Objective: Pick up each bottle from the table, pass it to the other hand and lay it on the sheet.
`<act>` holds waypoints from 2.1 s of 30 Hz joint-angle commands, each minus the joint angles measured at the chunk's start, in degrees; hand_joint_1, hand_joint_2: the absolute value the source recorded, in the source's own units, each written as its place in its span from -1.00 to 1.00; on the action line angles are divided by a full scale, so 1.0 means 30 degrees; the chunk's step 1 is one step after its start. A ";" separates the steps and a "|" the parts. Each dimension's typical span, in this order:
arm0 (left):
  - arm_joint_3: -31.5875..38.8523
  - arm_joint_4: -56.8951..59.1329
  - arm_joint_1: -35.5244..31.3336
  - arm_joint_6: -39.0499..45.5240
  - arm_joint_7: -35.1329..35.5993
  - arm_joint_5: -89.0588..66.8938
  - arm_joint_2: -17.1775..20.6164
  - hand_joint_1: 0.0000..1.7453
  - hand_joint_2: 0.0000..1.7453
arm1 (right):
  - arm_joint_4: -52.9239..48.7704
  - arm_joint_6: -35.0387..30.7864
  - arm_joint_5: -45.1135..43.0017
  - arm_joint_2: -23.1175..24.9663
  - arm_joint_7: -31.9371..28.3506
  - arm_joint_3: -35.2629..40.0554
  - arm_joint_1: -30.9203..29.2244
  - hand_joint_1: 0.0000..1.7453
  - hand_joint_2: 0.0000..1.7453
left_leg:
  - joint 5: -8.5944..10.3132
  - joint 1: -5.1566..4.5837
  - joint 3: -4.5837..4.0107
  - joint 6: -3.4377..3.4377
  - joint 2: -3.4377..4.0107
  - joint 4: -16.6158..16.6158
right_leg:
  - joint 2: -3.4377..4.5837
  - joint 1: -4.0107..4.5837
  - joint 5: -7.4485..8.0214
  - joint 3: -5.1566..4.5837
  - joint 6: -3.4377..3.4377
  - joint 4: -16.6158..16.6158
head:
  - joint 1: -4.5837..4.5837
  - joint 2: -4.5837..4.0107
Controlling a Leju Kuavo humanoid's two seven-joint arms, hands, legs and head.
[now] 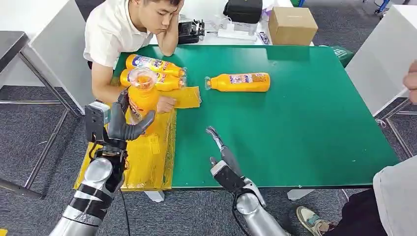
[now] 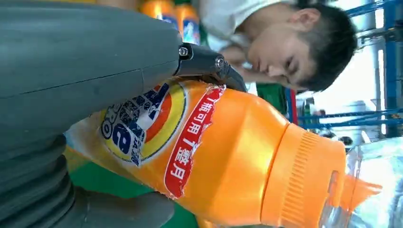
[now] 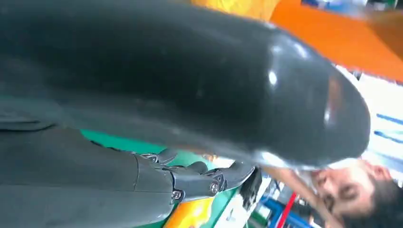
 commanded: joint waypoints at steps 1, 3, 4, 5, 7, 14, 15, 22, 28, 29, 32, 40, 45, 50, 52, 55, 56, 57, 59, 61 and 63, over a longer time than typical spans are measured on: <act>-0.1868 0.6900 -0.2962 0.1562 0.1754 -1.0866 -0.0395 1.00 1.00 | -0.0393 0.0475 -0.0251 0.0418 -0.0035 -0.0786 -0.0293 -1.00 -1.00 | -0.0001 -0.0016 0.0113 -0.0011 -0.0053 -0.0030 | -0.0094 -0.0008 -0.0034 0.0121 -0.0024 -0.0004 | 0.0007 0.0000; -0.2420 0.9462 -0.3641 0.1980 0.1939 -1.3299 -0.1122 1.00 1.00 | -0.0132 0.0887 -0.0275 0.0552 0.0002 -0.0575 -0.0486 -1.00 -1.00 | 0.0010 -0.0026 0.0108 -0.0001 -0.0058 -0.0042 | -0.0095 -0.0019 -0.0023 0.0119 -0.0014 -0.0017 | 0.0000 0.0000; -0.2435 0.9837 -0.3739 0.2088 0.1984 -1.3432 -0.1285 1.00 1.00 | -0.0086 0.0896 -0.0300 0.0603 -0.0005 -0.0556 -0.0520 -1.00 -1.00 | 0.0013 -0.0025 0.0108 0.0001 -0.0073 -0.0043 | -0.0110 -0.0017 -0.0024 0.0122 -0.0012 -0.0023 | -0.0007 0.0000; -0.2435 0.9837 -0.3739 0.2088 0.1984 -1.3432 -0.1285 1.00 1.00 | -0.0086 0.0896 -0.0300 0.0603 -0.0005 -0.0556 -0.0520 -1.00 -1.00 | 0.0018 -0.0015 0.0069 0.0003 -0.0080 -0.0034 | -0.0103 -0.0011 -0.0017 0.0082 -0.0003 -0.0024 | 0.0007 0.0000; -0.3076 1.1153 -0.4436 0.1228 0.2473 -1.4407 -0.1365 1.00 1.00 | 0.0088 0.1048 -0.0299 0.0654 0.0001 -0.0434 -0.0619 -1.00 -1.00 | 0.0013 -0.0026 0.0105 0.0006 -0.0081 -0.0039 | -0.0106 -0.0020 -0.0026 0.0123 -0.0006 -0.0024 | 0.0000 0.0000; -0.3153 1.6664 -0.7469 0.0263 0.4379 -1.7259 -0.1915 1.00 1.00 | 0.0501 0.1769 -0.0353 0.0906 0.0013 -0.0165 -0.0921 -1.00 -1.00 | 0.0007 -0.0013 0.0067 -0.0010 -0.0039 -0.0004 | -0.0076 -0.0006 -0.0020 0.0077 -0.0025 0.0013 | 0.0000 0.0000; -0.3131 1.7259 -0.7698 0.0378 0.4613 -1.7818 -0.1909 1.00 1.00 | 0.0592 0.1898 -0.0388 0.0953 0.0025 -0.0138 -0.0975 -1.00 -1.00 | 0.0007 -0.0003 0.0042 -0.0007 -0.0022 0.0002 | -0.0049 0.0002 -0.0009 0.0053 -0.0018 0.0006 | 0.0007 0.0000; -0.2734 1.8428 -0.7960 -0.0722 0.5172 -1.8254 -0.2086 1.00 1.00 | 0.0900 0.2149 -0.0479 0.1085 0.0065 -0.0077 -0.1051 -1.00 -1.00 | -0.0003 -0.0001 0.0053 -0.0005 0.0027 -0.0003 | -0.0013 0.0004 -0.0007 0.0055 -0.0011 0.0006 | 0.0000 0.0000; -0.1852 1.8434 -0.7963 -0.1439 0.5272 -1.7741 -0.2445 1.00 1.00 | 0.1060 0.2148 -0.0512 0.1151 0.0111 -0.0114 -0.1026 -1.00 -1.00 | -0.0009 -0.0009 0.0072 -0.0004 0.0023 -0.0002 | -0.0018 -0.0004 -0.0016 0.0078 -0.0011 0.0012 | 0.0000 0.0000; -0.1626 1.8426 -0.8029 -0.1771 0.5127 -1.7460 -0.2463 -0.84 1.00 | 0.1080 0.2187 -0.0510 0.1145 0.0118 -0.0104 -0.1030 -1.00 -1.00 | 0.0011 0.0000 0.0009 -0.0006 0.0017 0.0000 | -0.0003 0.0002 0.0009 0.0022 -0.0007 0.0007 | 0.0000 0.0000; -0.1215 1.7897 -0.8085 -0.2678 0.4262 -1.6807 -0.2242 -1.00 1.00 | 0.1216 0.2046 -0.0496 0.1133 0.0081 -0.0173 -0.0989 -1.00 -1.00 | 0.0010 0.0002 0.0009 -0.0008 0.0019 0.0002 | 0.0001 0.0005 0.0010 0.0021 -0.0011 0.0009 | 0.0000 0.0000; 0.0024 1.1817 -0.6441 -0.7184 0.0028 -1.0629 -0.0324 -1.00 1.00 | 0.1238 0.1629 -0.0543 0.0637 -0.0370 -0.0473 -0.0625 -1.00 -1.00 | -0.0003 -0.0007 0.0053 -0.0013 0.0046 -0.0009 | 0.0014 -0.0001 -0.0005 0.0052 -0.0014 0.0005 | 0.0000 0.0000; -0.0435 1.0169 -0.6130 -0.7077 0.0074 -0.9603 0.0449 -1.00 1.00 | 0.1384 0.1557 -0.0527 0.0544 -0.0591 -0.0581 -0.0641 -1.00 -1.00 | -0.0001 -0.0005 0.0045 -0.0016 0.0073 -0.0009 | 0.0039 -0.0001 0.0004 0.0037 -0.0015 0.0013 | 0.0000 0.0000; 0.0202 0.8963 -0.5474 -0.6226 -0.0417 -0.8535 0.0353 -1.00 1.00 | 0.1115 0.1418 -0.0481 0.0474 -0.0566 -0.0636 -0.0535 -1.00 -1.00 | 0.0006 -0.0011 0.0056 -0.0013 0.0025 -0.0016 | 0.0003 -0.0006 -0.0003 0.0053 -0.0014 0.0011 | 0.0000 0.0000; 0.1682 0.5429 -0.3487 -0.5917 -0.1298 -0.5239 0.0440 -1.00 1.00 | 0.0656 0.0820 -0.0043 0.0094 -0.0484 -0.0459 -0.0275 -1.00 -1.00 | 0.0010 -0.0008 0.0022 -0.0009 0.0033 -0.0013 | 0.0021 -0.0006 0.0008 0.0023 -0.0006 0.0008 | 0.0000 0.0000; 0.1422 0.3862 -0.2665 -0.5967 -0.0762 -0.4828 0.0891 -1.00 1.00 | 0.0481 0.0883 -0.0047 -0.0044 -0.0438 -0.0473 -0.0136 -1.00 -1.00 | -0.0002 -0.0013 0.0050 -0.0010 0.0055 -0.0024 | 0.0030 -0.0011 -0.0002 0.0047 -0.0008 0.0000 | 0.0000 0.0000; 0.1422 0.3862 -0.2665 -0.5967 -0.0762 -0.4828 0.0891 -1.00 1.00 | 0.0481 0.0883 -0.0047 -0.0044 -0.0438 -0.0473 -0.0136 -1.00 -1.00 | 0.0008 -0.0009 0.0017 -0.0011 0.0036 -0.0012 | 0.0017 -0.0008 0.0003 0.0019 -0.0008 0.0010 | -0.0007 0.0000; 0.1422 0.3862 -0.2665 -0.5967 -0.0762 -0.4828 0.0891 -1.00 1.00 | 0.0481 0.0883 -0.0047 -0.0044 -0.0438 -0.0473 -0.0136 -1.00 -1.00 | -0.0006 -0.0007 0.0040 -0.0013 0.0041 -0.0010 | 0.0015 -0.0004 -0.0009 0.0041 -0.0012 0.0011 | 0.0007 0.0000; 0.3276 0.2212 -0.0961 -0.6005 -0.1977 -0.0659 -0.0122 -1.00 1.00 | 0.0085 -0.0878 0.1485 -0.0343 -0.0354 -0.0201 0.0055 -1.00 -1.00 | -0.0009 -0.0013 0.0062 -0.0017 0.0024 -0.0012 | -0.0002 -0.0007 -0.0020 0.0061 -0.0017 0.0018 | 0.0000 0.0000; 0.3895 -0.0388 0.2137 -0.5669 -0.1697 0.2004 -0.0818 -1.00 1.00 | -0.1432 -0.2450 0.3197 -0.1086 0.0050 0.0229 0.0717 -1.00 1.00 | -0.0003 -0.0015 0.0044 -0.0010 0.0042 -0.0021 | 0.0029 -0.0011 -0.0002 0.0040 -0.0006 -0.0001 | 0.0000 0.0000; 0.3586 -0.1870 0.4746 -0.4551 -0.2663 0.1868 -0.1219 -1.00 1.00 | -0.3198 -0.3713 0.4220 -0.1768 0.0837 0.0086 0.1598 -1.00 1.00 | -0.0022 -0.0041 0.0100 -0.0001 0.0093 -0.0057 | 0.0058 -0.0036 -0.0010 0.0079 0.0002 -0.0030 | -0.0007 0.0000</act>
